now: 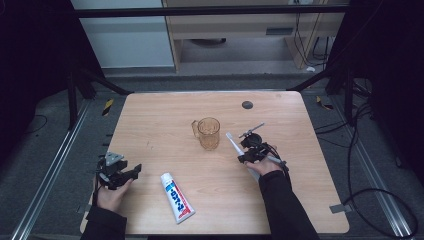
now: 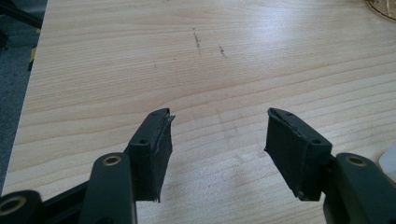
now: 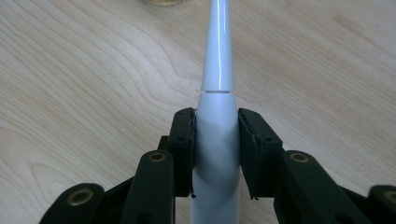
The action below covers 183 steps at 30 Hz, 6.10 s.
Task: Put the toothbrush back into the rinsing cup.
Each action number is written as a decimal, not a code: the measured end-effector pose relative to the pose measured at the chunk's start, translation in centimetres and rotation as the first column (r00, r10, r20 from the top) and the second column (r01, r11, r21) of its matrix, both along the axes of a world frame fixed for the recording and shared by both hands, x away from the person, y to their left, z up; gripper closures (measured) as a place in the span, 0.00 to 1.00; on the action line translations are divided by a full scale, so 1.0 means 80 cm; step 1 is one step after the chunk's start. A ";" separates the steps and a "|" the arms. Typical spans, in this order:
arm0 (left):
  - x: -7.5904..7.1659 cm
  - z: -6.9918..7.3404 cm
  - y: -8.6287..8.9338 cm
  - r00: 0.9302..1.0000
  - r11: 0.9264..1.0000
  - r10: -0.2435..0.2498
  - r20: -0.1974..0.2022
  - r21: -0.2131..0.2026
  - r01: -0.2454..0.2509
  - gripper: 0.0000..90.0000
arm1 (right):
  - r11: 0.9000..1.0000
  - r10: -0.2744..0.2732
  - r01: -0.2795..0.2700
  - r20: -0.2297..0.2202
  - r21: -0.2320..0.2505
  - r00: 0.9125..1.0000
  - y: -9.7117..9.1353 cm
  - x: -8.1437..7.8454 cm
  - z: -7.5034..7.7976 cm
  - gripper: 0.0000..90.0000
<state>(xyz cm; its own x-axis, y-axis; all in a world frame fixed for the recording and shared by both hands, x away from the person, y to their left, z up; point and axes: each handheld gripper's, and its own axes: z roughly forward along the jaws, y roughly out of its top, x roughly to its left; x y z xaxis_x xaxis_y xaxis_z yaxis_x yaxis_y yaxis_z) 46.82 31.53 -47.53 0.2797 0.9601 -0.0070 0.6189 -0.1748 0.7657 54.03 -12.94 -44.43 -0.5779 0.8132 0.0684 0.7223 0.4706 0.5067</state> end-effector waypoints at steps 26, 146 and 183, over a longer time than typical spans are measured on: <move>0.000 0.001 -0.001 1.000 1.000 0.000 0.003 0.000 0.000 0.44 | 0.981 -0.061 0.008 0.269 0.193 0.961 -0.018 -0.024 0.077 0.76; -0.001 0.003 0.001 1.000 1.000 0.005 0.022 -0.009 -0.004 0.45 | 0.867 -0.409 0.085 0.605 0.491 0.683 0.106 0.048 0.084 0.75; -0.001 0.002 0.000 1.000 1.000 0.002 0.019 -0.005 -0.002 0.45 | 0.903 -0.352 0.120 0.550 0.413 0.758 0.109 0.046 0.020 0.75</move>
